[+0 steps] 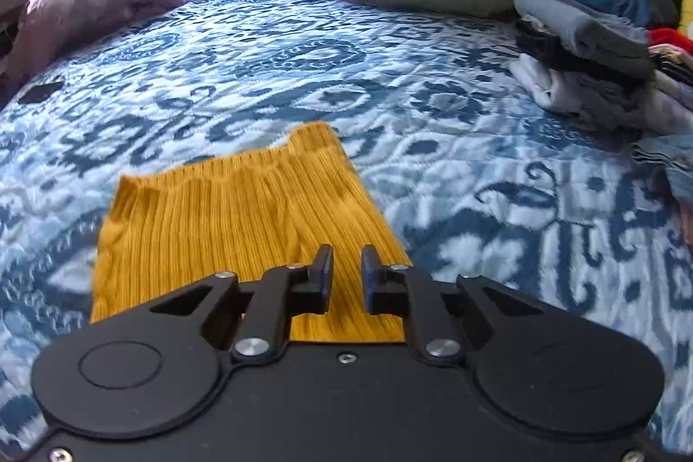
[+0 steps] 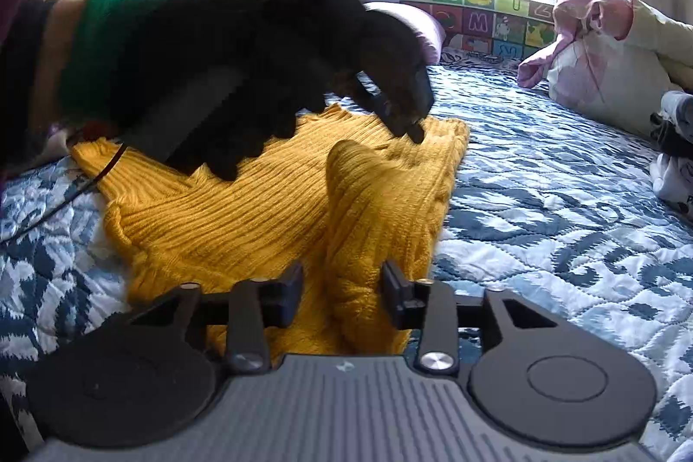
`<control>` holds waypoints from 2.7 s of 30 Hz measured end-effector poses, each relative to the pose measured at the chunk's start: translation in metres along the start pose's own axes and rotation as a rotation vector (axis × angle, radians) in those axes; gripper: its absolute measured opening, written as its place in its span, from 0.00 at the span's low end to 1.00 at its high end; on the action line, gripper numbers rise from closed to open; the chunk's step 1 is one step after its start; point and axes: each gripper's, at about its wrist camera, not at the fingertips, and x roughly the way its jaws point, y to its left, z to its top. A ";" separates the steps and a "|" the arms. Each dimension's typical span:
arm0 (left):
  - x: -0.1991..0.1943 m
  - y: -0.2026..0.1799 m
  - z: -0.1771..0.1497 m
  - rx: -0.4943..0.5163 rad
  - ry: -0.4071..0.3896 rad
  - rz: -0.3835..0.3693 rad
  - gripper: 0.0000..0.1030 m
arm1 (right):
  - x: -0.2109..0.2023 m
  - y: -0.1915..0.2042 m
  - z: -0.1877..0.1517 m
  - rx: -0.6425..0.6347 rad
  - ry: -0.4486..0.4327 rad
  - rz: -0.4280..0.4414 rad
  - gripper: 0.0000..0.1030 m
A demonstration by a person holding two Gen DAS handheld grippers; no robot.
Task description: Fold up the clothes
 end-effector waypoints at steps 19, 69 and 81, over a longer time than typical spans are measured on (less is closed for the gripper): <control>-0.063 0.013 -0.037 -0.142 -0.038 -0.055 0.16 | -0.022 0.007 0.004 0.003 -0.021 0.018 0.56; -0.181 0.230 -0.196 -0.877 -0.117 0.280 0.07 | -0.047 -0.007 0.018 0.221 -0.032 0.025 0.87; -0.233 0.121 -0.120 -0.451 -0.283 0.247 0.06 | -0.044 -0.033 0.011 0.303 0.026 -0.011 0.93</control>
